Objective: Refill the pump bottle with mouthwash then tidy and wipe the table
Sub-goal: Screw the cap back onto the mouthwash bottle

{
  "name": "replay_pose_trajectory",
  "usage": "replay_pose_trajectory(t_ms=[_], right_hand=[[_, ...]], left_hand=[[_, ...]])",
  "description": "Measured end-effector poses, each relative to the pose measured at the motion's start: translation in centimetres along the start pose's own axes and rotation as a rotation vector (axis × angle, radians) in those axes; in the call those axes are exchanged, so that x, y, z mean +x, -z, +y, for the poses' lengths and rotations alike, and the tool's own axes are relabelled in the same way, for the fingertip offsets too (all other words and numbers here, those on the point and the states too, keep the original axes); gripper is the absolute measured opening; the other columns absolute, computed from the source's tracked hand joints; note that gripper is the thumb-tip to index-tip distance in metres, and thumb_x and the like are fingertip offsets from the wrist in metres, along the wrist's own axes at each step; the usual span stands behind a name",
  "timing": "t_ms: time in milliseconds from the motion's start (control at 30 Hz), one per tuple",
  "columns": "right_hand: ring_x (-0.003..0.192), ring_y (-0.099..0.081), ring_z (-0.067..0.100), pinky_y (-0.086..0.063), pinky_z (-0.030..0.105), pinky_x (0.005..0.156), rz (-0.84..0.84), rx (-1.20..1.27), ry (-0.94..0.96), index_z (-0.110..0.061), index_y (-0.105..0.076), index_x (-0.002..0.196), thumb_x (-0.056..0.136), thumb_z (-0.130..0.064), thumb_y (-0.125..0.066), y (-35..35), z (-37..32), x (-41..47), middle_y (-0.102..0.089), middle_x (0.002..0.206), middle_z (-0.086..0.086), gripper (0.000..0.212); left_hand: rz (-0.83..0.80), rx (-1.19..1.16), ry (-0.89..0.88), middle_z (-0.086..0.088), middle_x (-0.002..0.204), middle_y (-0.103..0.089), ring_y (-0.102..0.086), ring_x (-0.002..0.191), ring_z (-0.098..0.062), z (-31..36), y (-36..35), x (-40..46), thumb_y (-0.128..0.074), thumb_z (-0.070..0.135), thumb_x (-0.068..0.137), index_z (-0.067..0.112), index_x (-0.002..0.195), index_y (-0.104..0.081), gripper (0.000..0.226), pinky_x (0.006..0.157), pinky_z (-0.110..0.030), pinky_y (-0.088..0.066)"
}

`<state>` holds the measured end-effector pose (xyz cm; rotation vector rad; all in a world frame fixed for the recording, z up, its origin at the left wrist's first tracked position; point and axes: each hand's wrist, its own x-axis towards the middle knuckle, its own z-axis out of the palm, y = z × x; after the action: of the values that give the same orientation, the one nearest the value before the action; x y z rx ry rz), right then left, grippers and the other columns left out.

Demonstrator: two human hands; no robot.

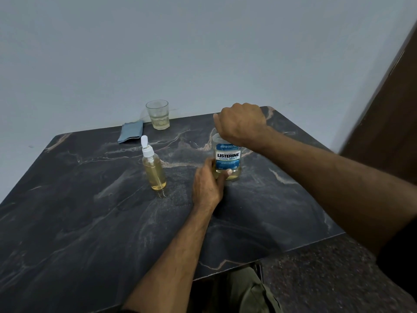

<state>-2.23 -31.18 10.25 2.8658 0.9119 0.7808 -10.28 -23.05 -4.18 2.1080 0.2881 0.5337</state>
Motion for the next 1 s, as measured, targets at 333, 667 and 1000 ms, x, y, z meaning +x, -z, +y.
replay_pose_trajectory(t_ms=[333,667,1000], right_hand=[[0.071,-0.056,0.010,-0.036,0.032,0.063,0.087,0.429,-0.193,-0.021,-0.057,0.091,0.082,-0.085,-0.019,-0.2,2.1,-2.4,-0.059,0.076,-0.007,0.075],[0.114,-0.053,0.012,-0.046,0.020,0.086,-0.167,1.299,-0.388,-0.022,-0.040,0.133,0.087,-0.048,-0.066,-7.1,2.2,-9.4,-0.052,0.122,-0.006,0.059],[0.111,-0.061,0.007,-0.050,0.025,0.096,-0.065,1.226,-0.361,-0.012,-0.052,0.129,0.077,-0.017,-0.082,-10.1,-0.3,-10.1,-0.065,0.121,-0.002,0.060]], left_hand=[[-0.093,-0.112,0.091,0.008,0.131,-0.060,-0.054,0.115,-0.009,-0.2,0.5,0.4,-0.071,0.026,0.085,0.029,0.135,-0.046,0.056,0.094,-0.031,-0.043],[0.022,-0.244,0.128,0.003,0.137,-0.056,-0.054,0.122,-0.010,-0.6,0.5,0.6,-0.059,-0.007,0.085,0.022,0.135,-0.048,0.059,0.101,-0.032,-0.050],[0.041,-0.211,0.103,0.001,0.136,-0.056,-0.056,0.121,-0.012,-0.6,0.4,0.6,-0.057,-0.011,0.084,0.019,0.135,-0.048,0.060,0.101,-0.035,-0.051]])
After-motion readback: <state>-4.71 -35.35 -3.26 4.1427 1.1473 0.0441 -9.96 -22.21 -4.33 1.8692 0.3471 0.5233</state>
